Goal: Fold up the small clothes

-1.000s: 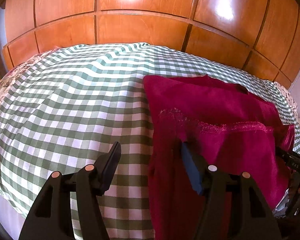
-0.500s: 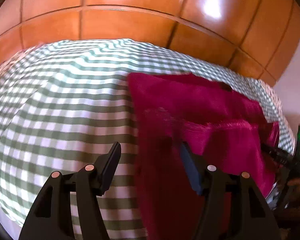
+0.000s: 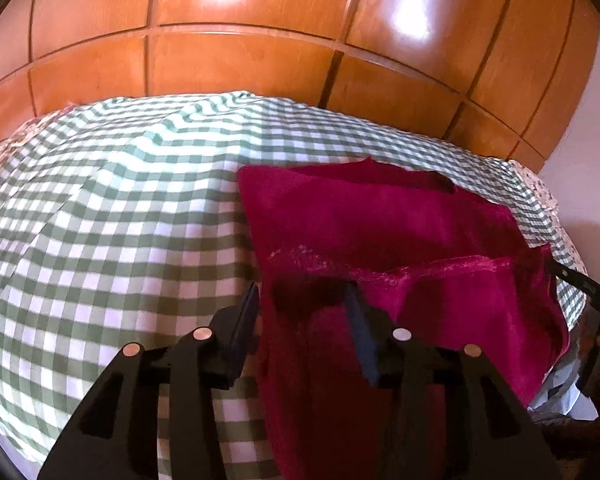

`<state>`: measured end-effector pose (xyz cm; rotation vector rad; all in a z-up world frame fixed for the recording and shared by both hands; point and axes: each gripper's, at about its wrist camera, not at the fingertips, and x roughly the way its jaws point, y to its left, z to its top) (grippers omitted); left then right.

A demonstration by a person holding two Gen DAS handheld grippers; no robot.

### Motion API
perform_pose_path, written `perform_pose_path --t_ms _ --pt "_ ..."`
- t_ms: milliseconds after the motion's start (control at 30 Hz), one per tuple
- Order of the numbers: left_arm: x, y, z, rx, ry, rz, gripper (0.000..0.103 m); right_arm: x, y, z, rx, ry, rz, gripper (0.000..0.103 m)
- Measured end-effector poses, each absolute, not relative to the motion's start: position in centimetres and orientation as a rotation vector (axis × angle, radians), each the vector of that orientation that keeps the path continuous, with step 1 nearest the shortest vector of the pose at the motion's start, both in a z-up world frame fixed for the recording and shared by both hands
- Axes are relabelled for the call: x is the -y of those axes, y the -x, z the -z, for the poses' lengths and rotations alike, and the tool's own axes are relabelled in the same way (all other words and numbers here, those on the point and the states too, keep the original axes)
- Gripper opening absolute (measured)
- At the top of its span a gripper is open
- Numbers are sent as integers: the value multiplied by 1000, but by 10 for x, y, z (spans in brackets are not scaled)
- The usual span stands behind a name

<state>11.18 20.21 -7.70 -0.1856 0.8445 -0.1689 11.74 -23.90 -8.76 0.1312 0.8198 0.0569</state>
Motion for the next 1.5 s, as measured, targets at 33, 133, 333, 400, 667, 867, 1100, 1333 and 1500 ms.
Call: perform_pose_path --t_ms 33,133,333,400,667,867,1100,1333,1500 --pt "-201 -113 77 -843 183 179 43 236 -123 88 -819 -122 -61 70" --pt "-197 -118 79 -858 180 195 22 225 -136 92 -851 -86 -83 35" --pt "-211 -100 60 -790 240 218 7 217 -119 79 -848 -46 -112 9" --pt "-217 -91 53 -758 275 241 7 222 -110 72 -839 -72 -125 7" --pt "-230 -100 35 -695 368 250 7 226 -119 37 -760 -118 -142 6" --pt "-228 -136 21 -673 332 185 7 220 -159 25 -710 -96 -127 5" --pt "-237 -182 21 -674 341 105 7 220 -211 19 -682 -97 -85 5" --pt "-223 -242 45 -745 261 19 7 217 -263 55 -763 -77 -10 4" --pt "-212 -270 74 -832 204 -40 7 217 -281 87 -840 -76 24 4"
